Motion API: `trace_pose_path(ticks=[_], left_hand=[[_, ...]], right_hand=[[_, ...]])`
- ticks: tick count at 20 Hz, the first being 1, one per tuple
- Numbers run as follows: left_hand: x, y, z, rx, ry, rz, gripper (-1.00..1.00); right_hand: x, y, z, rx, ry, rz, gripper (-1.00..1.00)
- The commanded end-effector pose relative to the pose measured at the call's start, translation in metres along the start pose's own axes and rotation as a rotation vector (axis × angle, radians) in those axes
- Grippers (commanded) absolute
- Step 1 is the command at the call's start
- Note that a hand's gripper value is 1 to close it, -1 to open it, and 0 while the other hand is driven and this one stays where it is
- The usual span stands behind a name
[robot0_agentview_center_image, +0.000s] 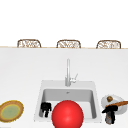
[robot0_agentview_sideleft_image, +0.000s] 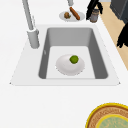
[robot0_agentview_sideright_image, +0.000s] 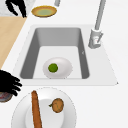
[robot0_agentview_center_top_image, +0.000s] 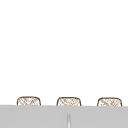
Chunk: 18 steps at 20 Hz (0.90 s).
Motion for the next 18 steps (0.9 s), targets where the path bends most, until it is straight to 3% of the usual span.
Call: trace_pose_path(ticks=[1, 3, 7, 9, 18], left_hand=[[0.0, 0.0, 0.0, 0.0, 0.0, 0.0, 0.0], [0.0, 0.0, 0.0, 0.0, 0.0, 0.0, 0.0], [0.0, 0.0, 0.0, 0.0, 0.0, 0.0, 0.0], [0.0, 0.0, 0.0, 0.0, 0.0, 0.0, 0.0], [0.0, 0.0, 0.0, 0.0, 0.0, 0.0, 0.0]], right_hand=[[-0.009, 0.008, -0.008, 0.0, 0.0, 0.005, 1.0], [-0.009, 0.006, -0.005, 0.027, -0.01, -0.006, 1.0], [-0.004, 0.005, 0.002, -0.04, -0.007, -0.012, 1.0], [-0.002, -0.002, 0.005, -0.103, 0.003, 0.013, 1.0], [0.05, -0.038, 0.012, -0.12, 0.098, 0.081, 1.0]])
